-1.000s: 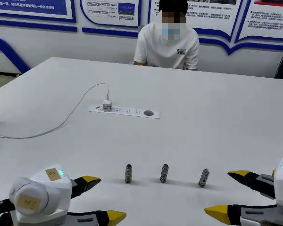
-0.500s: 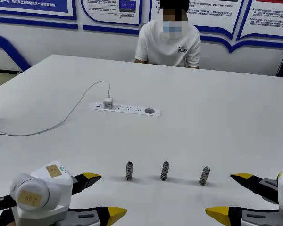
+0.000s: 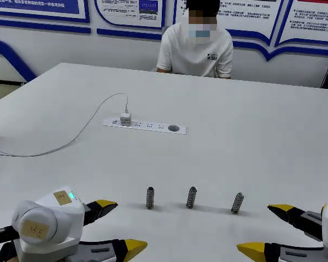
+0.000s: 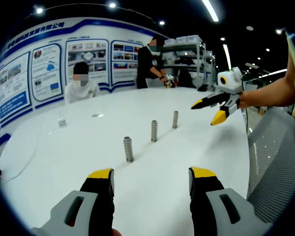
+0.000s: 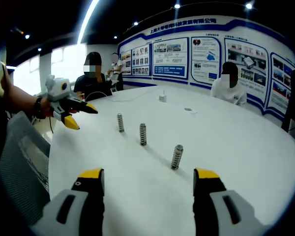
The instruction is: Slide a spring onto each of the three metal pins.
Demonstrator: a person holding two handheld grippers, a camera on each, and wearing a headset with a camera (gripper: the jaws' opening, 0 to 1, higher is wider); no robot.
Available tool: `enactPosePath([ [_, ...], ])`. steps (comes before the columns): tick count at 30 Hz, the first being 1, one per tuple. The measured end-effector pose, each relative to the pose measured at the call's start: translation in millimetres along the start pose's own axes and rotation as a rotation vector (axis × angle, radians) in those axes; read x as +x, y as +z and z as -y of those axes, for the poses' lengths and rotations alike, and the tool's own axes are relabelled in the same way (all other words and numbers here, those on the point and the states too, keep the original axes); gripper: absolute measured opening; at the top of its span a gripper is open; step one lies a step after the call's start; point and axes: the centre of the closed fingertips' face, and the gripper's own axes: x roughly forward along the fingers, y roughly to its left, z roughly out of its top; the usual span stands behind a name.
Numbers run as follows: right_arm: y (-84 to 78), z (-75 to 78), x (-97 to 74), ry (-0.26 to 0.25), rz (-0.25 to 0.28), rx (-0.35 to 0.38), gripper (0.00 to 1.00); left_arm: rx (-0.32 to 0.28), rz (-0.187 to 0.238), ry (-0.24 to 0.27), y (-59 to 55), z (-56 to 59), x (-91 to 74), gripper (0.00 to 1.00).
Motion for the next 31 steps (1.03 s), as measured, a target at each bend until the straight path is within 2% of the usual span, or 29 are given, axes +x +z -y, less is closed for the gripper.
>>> enactPosePath([
  [31,-0.9,1.3,-0.5,-0.008,-0.001,0.008,0.75,-0.005,-0.008,-0.002,-2.5,1.8,0.3,0.62],
])
